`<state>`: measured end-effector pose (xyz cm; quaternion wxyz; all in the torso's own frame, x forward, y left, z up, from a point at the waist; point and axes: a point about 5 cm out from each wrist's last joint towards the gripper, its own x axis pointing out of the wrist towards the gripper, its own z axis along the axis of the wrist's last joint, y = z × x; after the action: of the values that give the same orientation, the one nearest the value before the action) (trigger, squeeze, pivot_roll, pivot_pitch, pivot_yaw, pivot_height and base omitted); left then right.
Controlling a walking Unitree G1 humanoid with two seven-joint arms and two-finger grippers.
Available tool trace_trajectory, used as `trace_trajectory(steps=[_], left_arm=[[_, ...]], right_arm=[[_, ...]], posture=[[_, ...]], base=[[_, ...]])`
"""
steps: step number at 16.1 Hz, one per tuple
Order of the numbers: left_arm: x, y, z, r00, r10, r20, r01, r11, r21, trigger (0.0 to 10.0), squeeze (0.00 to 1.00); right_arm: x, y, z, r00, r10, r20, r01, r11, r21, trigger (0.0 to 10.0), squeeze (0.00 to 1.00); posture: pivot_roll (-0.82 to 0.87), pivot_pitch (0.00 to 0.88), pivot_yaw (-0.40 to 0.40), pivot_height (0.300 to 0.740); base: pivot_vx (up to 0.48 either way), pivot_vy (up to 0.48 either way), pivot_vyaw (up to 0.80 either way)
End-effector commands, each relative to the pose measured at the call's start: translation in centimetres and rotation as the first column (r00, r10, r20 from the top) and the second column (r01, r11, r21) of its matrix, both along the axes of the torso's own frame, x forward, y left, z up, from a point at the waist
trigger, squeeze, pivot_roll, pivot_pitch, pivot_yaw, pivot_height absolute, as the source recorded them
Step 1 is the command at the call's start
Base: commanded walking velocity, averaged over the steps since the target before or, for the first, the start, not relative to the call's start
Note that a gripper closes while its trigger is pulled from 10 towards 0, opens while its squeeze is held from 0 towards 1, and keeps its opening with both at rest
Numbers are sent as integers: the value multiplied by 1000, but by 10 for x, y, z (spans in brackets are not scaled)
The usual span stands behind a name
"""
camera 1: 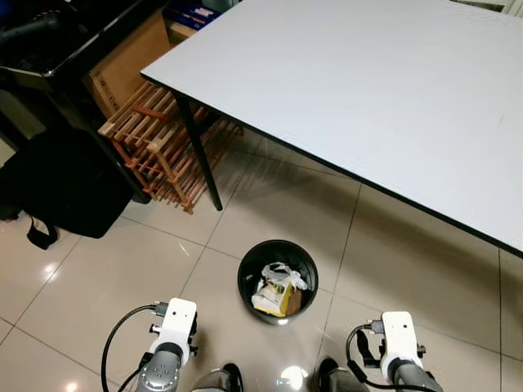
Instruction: Picking trash to rubbish bin
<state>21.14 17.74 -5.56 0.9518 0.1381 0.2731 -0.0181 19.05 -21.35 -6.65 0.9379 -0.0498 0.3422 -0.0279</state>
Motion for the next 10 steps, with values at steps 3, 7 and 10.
trace_trajectory(steps=[3,7,10], left_arm=[[-9,6,-5,1000,-7,-31,8,1000,12,10000,0],[-9,6,-5,1000,-5,-28,6,1000,13,10000,0],[-9,6,-4,1000,-3,-27,3,1000,13,10000,0]], right_arm=[[-10,2,-6,999,10,-35,-9,1000,7,10000,0],[-8,2,-5,1000,12,-27,-11,1000,9,10000,0],[-6,3,-4,1000,13,-25,-13,1000,9,10000,0]], posture=[[34,253,107,740],[38,252,106,740],[40,247,105,740]], base=[[0,0,0],[0,0,0],[0,0,0]])
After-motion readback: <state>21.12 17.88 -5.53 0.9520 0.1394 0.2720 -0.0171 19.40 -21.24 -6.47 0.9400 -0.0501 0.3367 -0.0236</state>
